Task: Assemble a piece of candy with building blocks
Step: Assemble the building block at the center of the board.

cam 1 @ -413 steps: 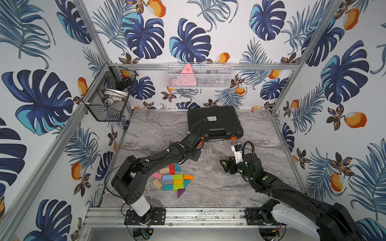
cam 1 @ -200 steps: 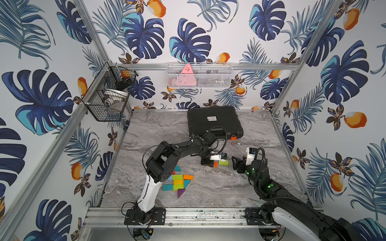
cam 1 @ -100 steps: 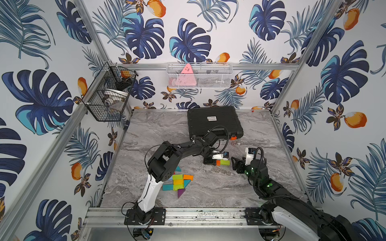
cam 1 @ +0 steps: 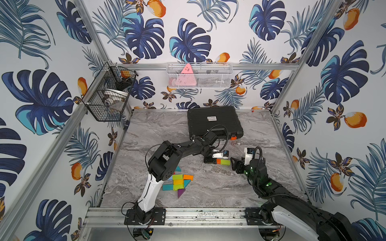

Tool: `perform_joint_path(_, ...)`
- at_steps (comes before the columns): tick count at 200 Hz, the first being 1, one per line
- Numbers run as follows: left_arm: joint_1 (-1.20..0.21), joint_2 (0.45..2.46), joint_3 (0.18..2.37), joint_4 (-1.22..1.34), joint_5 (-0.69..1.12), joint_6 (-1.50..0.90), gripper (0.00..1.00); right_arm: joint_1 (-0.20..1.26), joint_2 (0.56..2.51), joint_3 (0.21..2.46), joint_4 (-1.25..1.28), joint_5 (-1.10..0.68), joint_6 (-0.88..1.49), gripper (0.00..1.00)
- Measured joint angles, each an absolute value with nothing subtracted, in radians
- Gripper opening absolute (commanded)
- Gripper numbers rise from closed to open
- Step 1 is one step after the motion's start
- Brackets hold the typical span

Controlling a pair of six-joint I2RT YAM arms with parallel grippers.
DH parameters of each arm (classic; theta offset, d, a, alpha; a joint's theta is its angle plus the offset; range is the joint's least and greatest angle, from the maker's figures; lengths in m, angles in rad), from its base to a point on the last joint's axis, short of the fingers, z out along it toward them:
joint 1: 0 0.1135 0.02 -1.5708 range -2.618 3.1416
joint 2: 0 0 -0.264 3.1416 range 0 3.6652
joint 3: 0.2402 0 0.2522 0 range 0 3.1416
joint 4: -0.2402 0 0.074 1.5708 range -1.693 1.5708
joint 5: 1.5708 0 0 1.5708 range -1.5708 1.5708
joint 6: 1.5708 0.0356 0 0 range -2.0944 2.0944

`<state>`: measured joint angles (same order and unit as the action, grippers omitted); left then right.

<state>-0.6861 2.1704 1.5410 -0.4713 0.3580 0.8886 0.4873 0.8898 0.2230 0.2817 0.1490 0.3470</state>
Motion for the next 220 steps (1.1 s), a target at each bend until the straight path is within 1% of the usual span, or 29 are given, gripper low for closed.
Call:
perform_joint_path(183,-0.704,2.133,1.470,-0.402,0.369,0.851,0.18,0.487,0.916,0.234,0.284,0.128,0.339,0.79)
perform_joint_path(220,-0.708,2.129,1.465,-0.404,0.368,0.831,0.21,0.487,0.915,0.234,0.286,0.128,0.339,0.80)
